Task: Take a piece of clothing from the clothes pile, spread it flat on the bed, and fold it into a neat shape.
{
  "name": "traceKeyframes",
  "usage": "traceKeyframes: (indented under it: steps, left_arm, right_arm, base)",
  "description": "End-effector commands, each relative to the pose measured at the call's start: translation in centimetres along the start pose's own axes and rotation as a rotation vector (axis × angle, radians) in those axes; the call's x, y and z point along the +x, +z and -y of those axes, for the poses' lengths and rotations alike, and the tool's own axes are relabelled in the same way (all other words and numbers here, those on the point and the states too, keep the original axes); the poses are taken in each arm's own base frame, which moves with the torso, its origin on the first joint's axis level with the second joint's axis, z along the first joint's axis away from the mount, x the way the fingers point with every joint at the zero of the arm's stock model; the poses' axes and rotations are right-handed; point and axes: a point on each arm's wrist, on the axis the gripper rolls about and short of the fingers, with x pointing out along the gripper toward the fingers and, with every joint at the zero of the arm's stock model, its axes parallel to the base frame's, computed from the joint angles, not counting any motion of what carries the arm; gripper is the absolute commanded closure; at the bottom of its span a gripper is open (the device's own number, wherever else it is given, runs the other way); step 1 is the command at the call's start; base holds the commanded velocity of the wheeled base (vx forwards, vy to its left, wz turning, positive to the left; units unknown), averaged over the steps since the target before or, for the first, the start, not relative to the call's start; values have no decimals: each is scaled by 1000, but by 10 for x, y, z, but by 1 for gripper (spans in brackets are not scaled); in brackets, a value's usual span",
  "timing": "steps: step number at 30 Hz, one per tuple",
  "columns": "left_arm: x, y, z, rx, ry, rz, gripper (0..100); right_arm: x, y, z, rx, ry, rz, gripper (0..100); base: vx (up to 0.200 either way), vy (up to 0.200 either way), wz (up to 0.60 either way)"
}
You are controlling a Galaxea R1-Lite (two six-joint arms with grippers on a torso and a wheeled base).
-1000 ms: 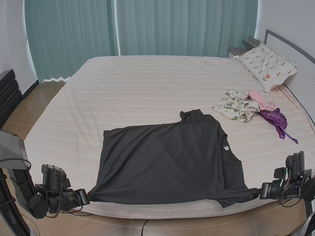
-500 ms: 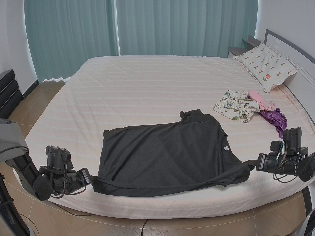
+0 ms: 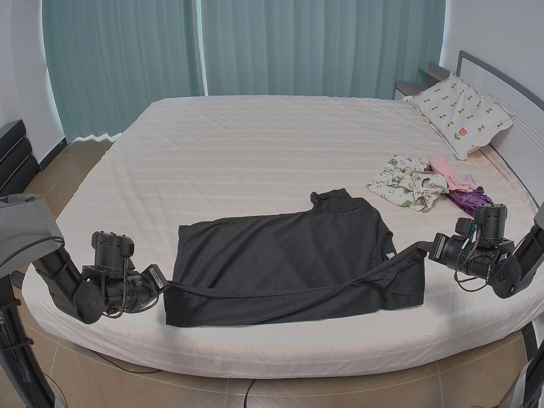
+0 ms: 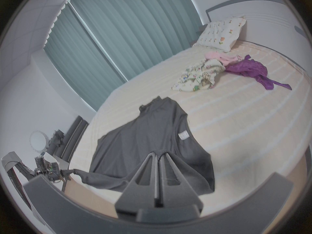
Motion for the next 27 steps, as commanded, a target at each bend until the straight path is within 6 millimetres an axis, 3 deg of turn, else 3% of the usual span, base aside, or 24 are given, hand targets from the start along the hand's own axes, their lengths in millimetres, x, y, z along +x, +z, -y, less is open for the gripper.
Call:
traceKeyframes:
  steps: [1, 9, 14, 27]
  left_arm:
    - [25, 5, 0, -75, 5, 4, 100]
    - [41, 10, 2, -114, 2, 20, 100]
    - [49, 19, 7, -209, -47, 134, 100]
    - [48, 16, 4, -208, -65, 161, 100]
  right_arm:
    - [30, -22, 19, 56, -8, -35, 100]
    - [43, -30, 23, 106, 20, 24, 100]
    - [49, -33, 26, 131, 18, 15, 100]
    - [61, -26, 29, 192, 65, 118, 100]
  base:
    - [0, 0, 0]
    - [0, 0, 0]
    - [0, 0, 0]
    - [0, 0, 0]
